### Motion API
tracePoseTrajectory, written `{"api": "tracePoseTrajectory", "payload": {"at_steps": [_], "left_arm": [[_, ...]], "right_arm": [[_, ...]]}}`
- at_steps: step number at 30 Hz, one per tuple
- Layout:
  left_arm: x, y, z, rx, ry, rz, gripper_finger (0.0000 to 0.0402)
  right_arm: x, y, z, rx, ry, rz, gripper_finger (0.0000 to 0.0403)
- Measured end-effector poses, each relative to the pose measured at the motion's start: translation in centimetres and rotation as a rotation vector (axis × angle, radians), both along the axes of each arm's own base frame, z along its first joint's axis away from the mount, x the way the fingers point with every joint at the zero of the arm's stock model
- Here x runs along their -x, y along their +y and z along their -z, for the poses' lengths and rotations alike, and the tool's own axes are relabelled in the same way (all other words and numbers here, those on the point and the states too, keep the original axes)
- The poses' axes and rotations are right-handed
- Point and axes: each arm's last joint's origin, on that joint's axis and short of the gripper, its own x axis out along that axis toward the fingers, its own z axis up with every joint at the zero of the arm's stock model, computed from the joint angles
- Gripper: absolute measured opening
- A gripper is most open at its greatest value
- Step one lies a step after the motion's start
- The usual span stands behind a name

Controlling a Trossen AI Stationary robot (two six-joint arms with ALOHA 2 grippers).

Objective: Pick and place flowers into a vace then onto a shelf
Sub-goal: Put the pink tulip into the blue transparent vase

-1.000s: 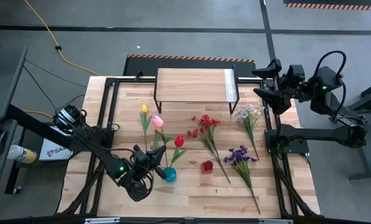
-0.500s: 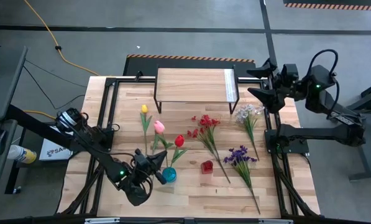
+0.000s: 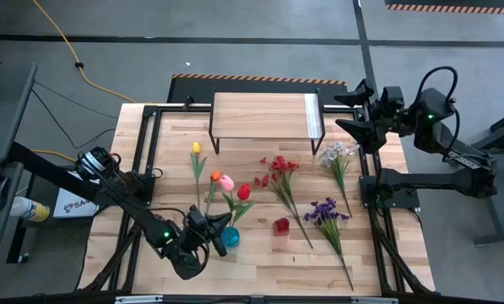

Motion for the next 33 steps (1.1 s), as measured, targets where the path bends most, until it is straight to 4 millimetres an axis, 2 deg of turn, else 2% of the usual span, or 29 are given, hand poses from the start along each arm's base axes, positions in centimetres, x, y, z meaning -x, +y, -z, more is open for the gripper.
{"api": "tracePoseTrajectory", "payload": {"at_steps": [14, 33], "left_arm": [[2.0, -2.0, 0.0, -0.011, -0.019, 0.055, 0.0044], [1.9, -2.0, 0.0, 0.019, -0.005, 0.088, 0.0042]], "right_arm": [[0.0, 0.0, 0.0, 0.000, 0.000, 0.000, 0.0354], [0.0, 0.1, 0.0, 0.007, 0.002, -0.025, 0.0354]]}}
